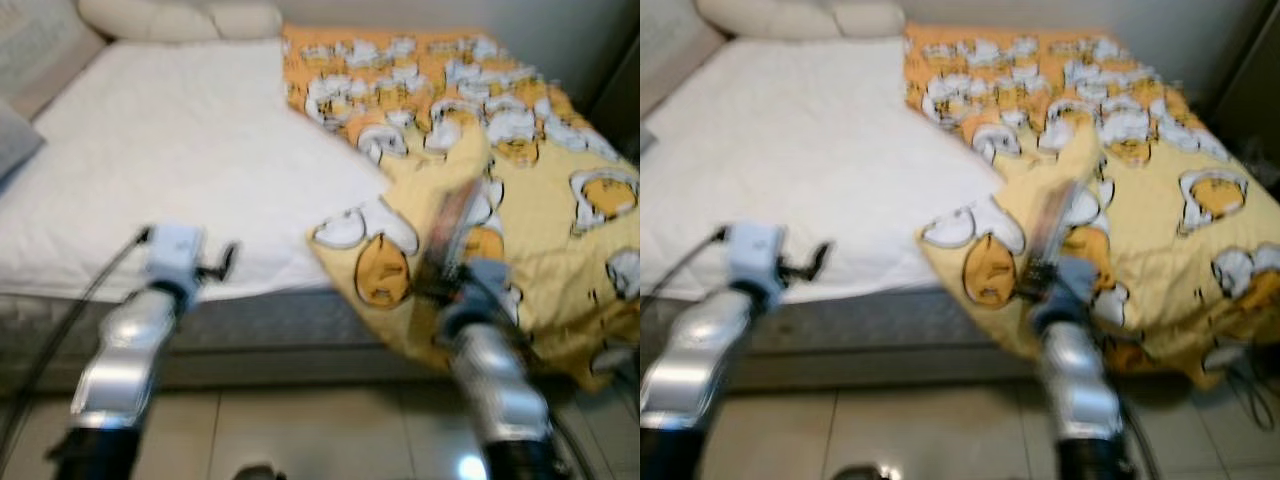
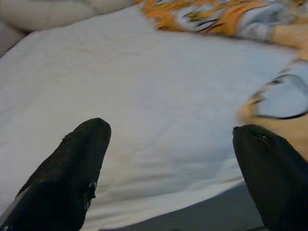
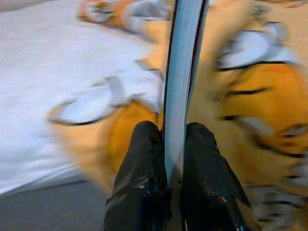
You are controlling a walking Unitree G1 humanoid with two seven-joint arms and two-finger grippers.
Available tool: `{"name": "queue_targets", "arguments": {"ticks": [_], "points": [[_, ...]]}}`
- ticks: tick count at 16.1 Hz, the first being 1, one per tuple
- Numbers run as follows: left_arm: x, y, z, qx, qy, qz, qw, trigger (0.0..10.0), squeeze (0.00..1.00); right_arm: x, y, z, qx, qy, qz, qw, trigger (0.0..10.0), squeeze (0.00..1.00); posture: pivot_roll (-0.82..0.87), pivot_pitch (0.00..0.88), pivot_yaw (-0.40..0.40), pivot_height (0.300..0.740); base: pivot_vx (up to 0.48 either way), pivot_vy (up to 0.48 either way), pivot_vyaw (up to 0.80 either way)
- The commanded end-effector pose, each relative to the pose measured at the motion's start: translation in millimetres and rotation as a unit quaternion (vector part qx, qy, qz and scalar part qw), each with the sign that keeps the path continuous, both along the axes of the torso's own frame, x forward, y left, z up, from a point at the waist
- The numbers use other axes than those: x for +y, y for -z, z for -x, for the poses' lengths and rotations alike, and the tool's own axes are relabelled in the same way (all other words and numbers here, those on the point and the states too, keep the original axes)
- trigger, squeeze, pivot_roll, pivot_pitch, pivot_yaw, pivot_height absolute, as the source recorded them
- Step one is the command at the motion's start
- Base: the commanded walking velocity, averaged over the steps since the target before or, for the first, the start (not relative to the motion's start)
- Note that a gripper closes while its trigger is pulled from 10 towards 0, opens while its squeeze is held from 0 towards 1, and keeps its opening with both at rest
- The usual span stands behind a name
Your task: Clean up the room
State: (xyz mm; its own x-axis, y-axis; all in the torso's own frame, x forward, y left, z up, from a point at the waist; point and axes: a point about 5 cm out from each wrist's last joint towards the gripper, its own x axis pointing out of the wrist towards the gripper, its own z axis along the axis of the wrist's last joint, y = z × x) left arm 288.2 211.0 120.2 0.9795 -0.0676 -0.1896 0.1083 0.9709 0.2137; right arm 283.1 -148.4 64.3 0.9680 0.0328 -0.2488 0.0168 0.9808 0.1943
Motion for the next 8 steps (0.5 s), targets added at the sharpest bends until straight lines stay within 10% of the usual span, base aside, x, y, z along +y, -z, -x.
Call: {"name": "queue_targets", "arguments": {"ticks": [1, 8], "points": [[-9.3, -3.6, -3.4, -0.006, 0.014, 0.009, 1.0, 10.0, 0.0, -3.9, -18.4, -8.1, -0.037, -0.004, 0.006, 0.999, 10.0, 0.0, 0.11, 0.0, 0.001, 0.74, 0.0, 0.48, 0.0], [-9.1, -4.9, -5.0, -0.01, 0.012, 0.013, 1.0, 10.0, 0.0, 0.4, -27.5, -12.1, -0.05, -0.011, 0.001, 0.999, 10.0, 0.0, 0.1, 0.0, 0.001, 0.74, 0.0, 0.48, 0.0]]}}
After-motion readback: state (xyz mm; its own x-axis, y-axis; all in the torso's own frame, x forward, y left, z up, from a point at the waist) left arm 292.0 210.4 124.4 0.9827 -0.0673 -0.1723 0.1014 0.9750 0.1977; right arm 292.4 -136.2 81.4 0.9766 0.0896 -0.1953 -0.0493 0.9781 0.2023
